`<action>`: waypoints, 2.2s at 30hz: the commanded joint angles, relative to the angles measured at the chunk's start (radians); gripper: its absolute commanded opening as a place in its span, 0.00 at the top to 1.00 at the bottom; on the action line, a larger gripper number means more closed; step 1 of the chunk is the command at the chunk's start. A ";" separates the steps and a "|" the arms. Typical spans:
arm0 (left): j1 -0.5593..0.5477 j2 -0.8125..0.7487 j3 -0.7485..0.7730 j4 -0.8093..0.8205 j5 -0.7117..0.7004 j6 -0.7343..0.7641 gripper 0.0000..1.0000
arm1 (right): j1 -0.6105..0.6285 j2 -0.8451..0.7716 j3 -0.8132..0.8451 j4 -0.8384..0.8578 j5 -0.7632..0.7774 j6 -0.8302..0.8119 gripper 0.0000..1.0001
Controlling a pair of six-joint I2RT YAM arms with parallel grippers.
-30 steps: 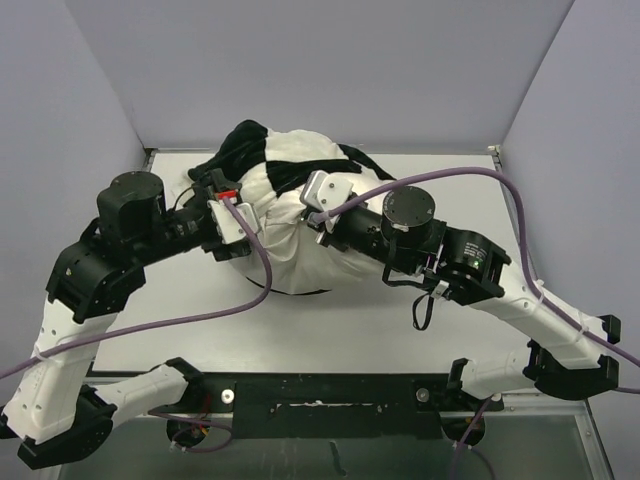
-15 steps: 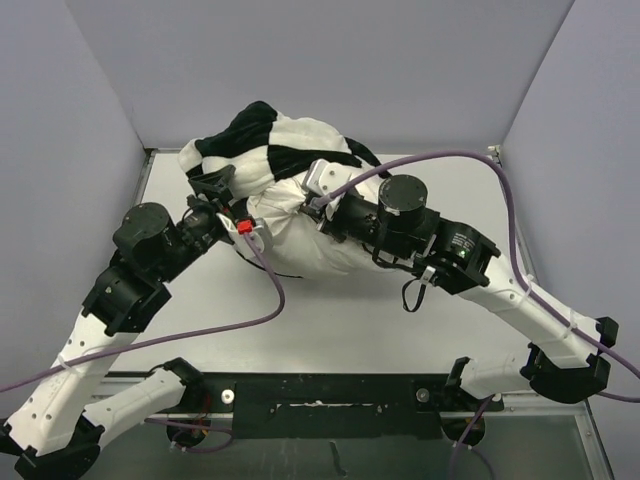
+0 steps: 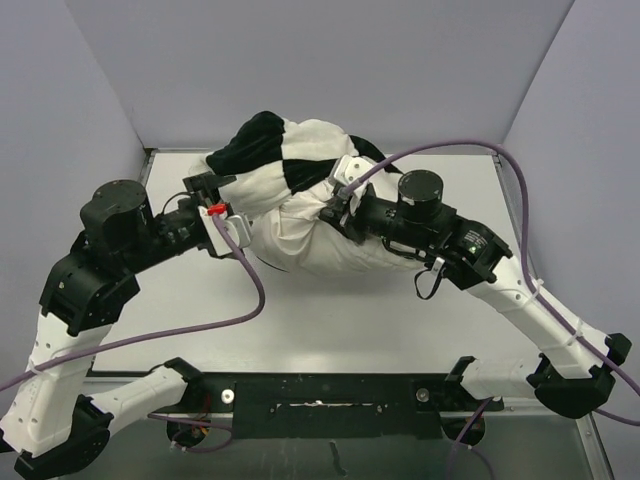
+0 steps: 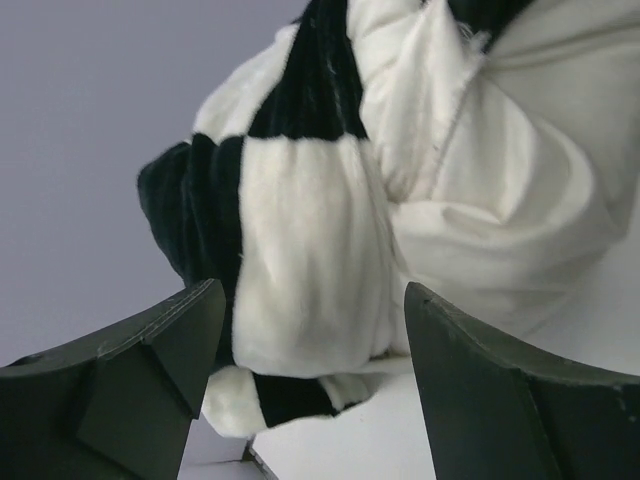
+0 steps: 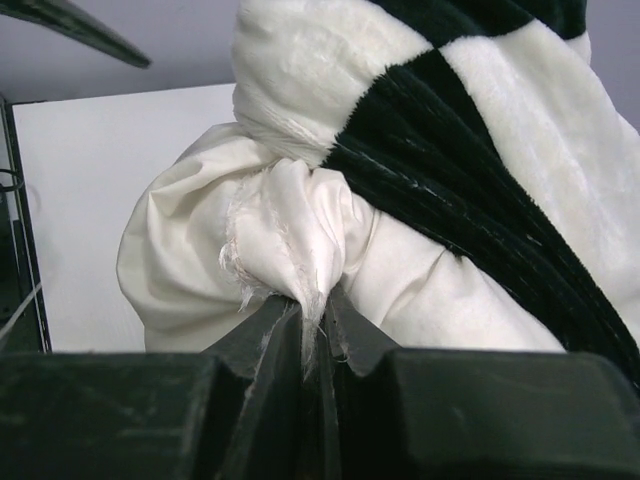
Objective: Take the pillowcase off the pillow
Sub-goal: Remove the pillow from the pillowcase.
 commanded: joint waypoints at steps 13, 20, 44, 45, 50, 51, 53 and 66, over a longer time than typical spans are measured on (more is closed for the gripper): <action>0.001 -0.024 -0.212 0.211 -0.124 0.103 0.34 | -0.075 -0.023 0.011 0.066 -0.092 0.084 1.00; -0.006 -0.026 -0.373 0.571 -0.249 0.169 0.36 | -0.075 0.008 0.035 0.022 -0.143 0.084 1.00; -0.102 0.164 -0.402 1.419 -0.351 0.233 0.39 | -0.082 0.042 0.118 -0.071 -0.401 0.141 1.00; -0.102 0.161 -0.373 1.387 -0.356 0.188 0.39 | -0.085 0.038 0.116 -0.075 -0.404 0.143 1.00; -0.109 0.091 -0.366 1.294 -0.242 0.093 0.39 | -0.110 0.019 0.111 -0.081 -0.415 0.148 1.00; -0.116 0.075 -0.367 1.270 -0.221 0.094 0.39 | -0.117 0.015 0.112 -0.082 -0.418 0.150 1.00; -0.119 0.054 -0.367 1.208 -0.191 0.113 0.39 | -0.133 0.007 0.116 -0.081 -0.427 0.153 1.00; -0.131 -0.182 -0.397 0.409 -0.006 0.004 0.34 | -0.150 -0.033 0.131 -0.066 -0.411 0.157 1.00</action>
